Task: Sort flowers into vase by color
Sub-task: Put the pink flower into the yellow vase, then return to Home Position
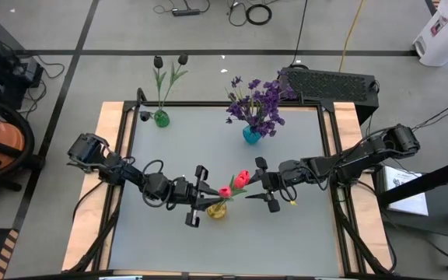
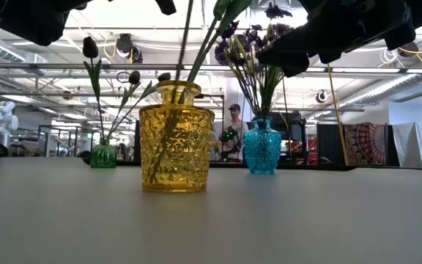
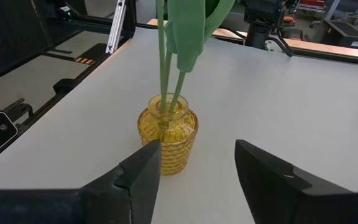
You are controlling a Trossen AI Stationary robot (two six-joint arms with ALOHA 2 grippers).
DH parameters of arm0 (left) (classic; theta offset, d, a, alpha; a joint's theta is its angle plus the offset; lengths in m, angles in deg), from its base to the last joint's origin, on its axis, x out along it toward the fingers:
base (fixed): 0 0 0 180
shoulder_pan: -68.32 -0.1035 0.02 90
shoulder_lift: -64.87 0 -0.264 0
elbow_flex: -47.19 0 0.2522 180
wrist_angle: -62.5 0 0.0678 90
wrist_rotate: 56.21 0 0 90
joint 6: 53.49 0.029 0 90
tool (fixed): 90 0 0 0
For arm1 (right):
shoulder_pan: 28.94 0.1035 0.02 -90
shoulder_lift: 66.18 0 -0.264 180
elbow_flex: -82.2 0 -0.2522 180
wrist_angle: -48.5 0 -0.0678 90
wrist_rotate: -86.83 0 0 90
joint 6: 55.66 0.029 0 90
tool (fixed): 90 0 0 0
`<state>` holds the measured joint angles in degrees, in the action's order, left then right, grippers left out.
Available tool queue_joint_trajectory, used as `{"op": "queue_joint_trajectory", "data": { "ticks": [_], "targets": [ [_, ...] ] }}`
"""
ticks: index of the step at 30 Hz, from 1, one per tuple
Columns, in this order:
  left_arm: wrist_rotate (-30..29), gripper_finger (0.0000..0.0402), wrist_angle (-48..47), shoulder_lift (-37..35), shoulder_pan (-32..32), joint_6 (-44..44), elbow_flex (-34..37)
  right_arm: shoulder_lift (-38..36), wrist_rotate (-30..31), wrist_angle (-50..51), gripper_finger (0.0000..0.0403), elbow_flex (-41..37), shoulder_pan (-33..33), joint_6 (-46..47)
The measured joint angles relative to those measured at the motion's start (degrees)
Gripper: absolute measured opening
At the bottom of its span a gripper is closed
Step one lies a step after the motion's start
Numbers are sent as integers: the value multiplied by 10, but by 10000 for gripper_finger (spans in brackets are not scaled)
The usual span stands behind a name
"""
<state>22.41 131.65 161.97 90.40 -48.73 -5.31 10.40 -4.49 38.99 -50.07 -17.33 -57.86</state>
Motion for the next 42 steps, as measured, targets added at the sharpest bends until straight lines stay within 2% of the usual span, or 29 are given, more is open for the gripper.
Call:
{"op": "queue_joint_trajectory", "data": {
  "ticks": [13,22,31,34,42],
  "targets": [
    [-7,102,0,0,0,0,0,0,0,0,196,0,0,0],
    [-7,102,-7,0,0,1,0,0,0,0,196,0,0,0],
    [-9,102,-44,-15,1,48,0,0,0,0,196,0,0,0],
    [-24,102,-111,-53,1,50,0,0,0,0,196,0,0,0],
    [-72,102,-398,-203,10,46,0,0,0,0,196,0,0,0]
  ]
}}
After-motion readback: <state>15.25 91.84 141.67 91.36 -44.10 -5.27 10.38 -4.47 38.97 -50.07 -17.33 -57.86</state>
